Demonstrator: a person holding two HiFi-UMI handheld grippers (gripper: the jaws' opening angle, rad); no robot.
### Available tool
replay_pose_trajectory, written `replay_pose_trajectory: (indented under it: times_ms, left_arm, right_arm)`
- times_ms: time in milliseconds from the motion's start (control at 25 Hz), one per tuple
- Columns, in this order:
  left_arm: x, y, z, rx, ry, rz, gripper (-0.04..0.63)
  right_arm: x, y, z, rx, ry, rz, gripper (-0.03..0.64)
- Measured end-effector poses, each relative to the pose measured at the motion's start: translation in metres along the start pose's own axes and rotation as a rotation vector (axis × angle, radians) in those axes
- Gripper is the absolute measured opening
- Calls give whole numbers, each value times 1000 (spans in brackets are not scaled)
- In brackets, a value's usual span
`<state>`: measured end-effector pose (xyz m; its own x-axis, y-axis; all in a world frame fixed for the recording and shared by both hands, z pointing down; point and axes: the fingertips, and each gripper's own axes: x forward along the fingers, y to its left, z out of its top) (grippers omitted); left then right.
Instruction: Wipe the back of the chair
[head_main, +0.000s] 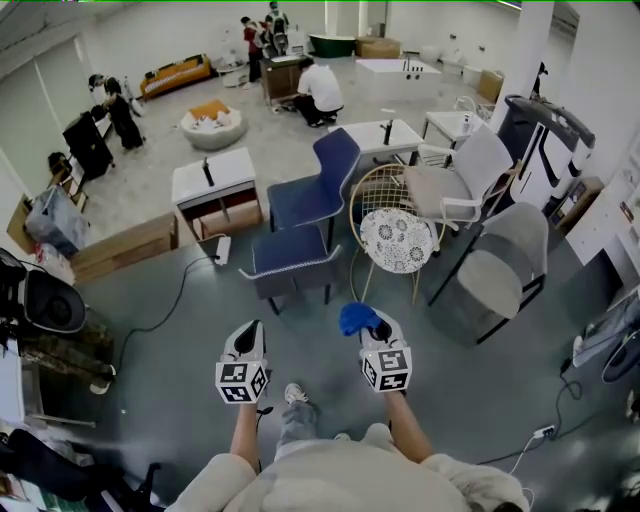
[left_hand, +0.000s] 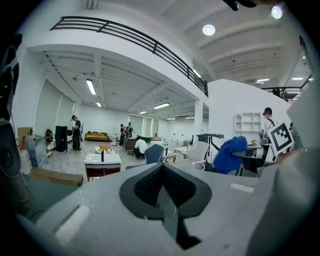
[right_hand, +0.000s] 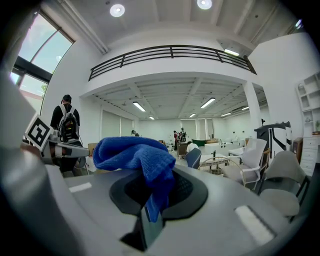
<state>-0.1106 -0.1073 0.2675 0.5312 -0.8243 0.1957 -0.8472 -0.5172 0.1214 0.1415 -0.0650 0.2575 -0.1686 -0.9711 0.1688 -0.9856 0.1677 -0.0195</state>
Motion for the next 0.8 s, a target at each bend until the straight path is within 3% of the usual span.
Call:
replay_pose_trajectory:
  times_ms: [440,800]
  left_arm:
    - [-48,-35,-12,13,-3,-12,0]
    - [-51,-46,-12,13,-22,-18,0]
  right_arm:
    - [-65,-5,-23,-3,11,-38,46]
    - [-80,-5,-21,-7,-3,-39,46]
